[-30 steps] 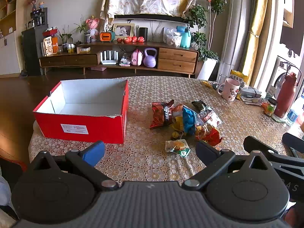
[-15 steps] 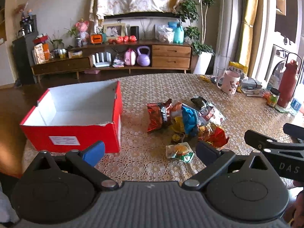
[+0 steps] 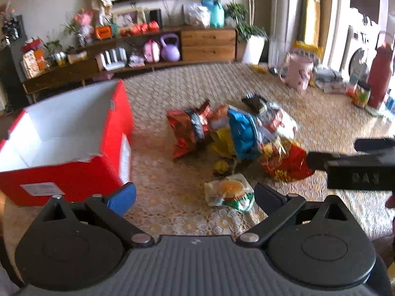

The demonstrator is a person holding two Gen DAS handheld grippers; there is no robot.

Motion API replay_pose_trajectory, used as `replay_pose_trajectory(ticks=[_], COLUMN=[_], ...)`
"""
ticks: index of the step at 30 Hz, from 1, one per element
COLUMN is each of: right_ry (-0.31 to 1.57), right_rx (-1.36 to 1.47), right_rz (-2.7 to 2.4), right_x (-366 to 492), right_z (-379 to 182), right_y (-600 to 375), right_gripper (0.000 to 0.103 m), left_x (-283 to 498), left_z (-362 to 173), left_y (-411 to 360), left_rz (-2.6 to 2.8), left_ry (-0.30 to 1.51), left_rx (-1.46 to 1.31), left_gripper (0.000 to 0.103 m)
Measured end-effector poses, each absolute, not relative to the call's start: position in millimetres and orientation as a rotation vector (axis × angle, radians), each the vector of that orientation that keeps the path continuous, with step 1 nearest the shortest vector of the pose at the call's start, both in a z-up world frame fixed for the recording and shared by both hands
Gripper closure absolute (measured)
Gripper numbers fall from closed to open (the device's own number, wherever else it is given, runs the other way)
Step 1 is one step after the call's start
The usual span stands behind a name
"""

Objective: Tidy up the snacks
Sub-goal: 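Grasp the green-wrapped cake with the left tool while the right grasps the yellow-red bag, then carry both snacks into the red box and open both tools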

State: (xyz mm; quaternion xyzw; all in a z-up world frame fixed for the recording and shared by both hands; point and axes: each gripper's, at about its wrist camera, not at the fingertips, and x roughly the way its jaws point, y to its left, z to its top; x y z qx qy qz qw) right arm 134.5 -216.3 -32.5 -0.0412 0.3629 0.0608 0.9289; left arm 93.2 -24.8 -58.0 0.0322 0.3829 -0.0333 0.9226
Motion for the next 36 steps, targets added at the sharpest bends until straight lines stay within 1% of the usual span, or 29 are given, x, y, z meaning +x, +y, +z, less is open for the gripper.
replay_pose_trajectory(ticks=[10,13,16,20,21,23,25,26,27,29,31,36], right_ry=[0.872,0.890,0.907,0.924,0.927,0.926,0.927,0.928,0.927,0.926,0.928,0.925], right_rx=[-0.040,-0.036,-0.031,-0.026,-0.025,-0.025,-0.026,-0.024,-0.026,-0.028,-0.022,-0.024], right_rz=[0.178,0.192,0.197,0.195,0.195,0.199,0.203,0.207,0.206,0.204,0.209,0.197], right_x=[180.6,187.3,192.2,196.0,196.8,197.9,198.8,198.8,198.8,198.6,197.9,193.7], right_z=[-55.4,-60.5,-65.8,-70.9,-71.9,-73.1,-73.9,-74.3,-74.4,-74.4,-74.1,-71.7], right_y=[-216.9,-214.0,-212.2,-211.2,-211.1,-210.0,-208.7,-208.2,-207.3,-206.5,-206.4,-205.4], right_gripper=[0.017,0.020,0.025,0.028,0.029,0.032,0.035,0.037,0.037,0.039,0.042,0.044], left_x=[129.6,137.6,144.8,154.2,155.3,157.7,158.9,159.0,159.6,160.1,159.1,158.4], left_z=[-100.9,-109.9,-117.9,-123.6,-124.2,-125.3,-126.0,-126.3,-126.7,-126.6,-126.1,-125.9], left_y=[-37.2,-39.4,-40.8,-41.4,-41.2,-42.0,-42.7,-42.5,-42.2,-42.1,-43.6,-40.9], left_rz=[-0.127,-0.139,-0.143,-0.144,-0.145,-0.158,-0.168,-0.175,-0.189,-0.210,-0.211,-0.203], left_ry=[0.888,0.911,0.935,0.950,0.950,0.957,0.959,0.960,0.964,0.972,0.971,0.976], left_rx=[0.049,0.050,0.045,0.020,0.015,0.013,0.010,0.006,-0.003,-0.022,-0.015,-0.024], left_gripper=[0.001,0.001,0.001,0.002,0.004,0.012,0.015,0.020,0.023,0.033,0.034,0.037])
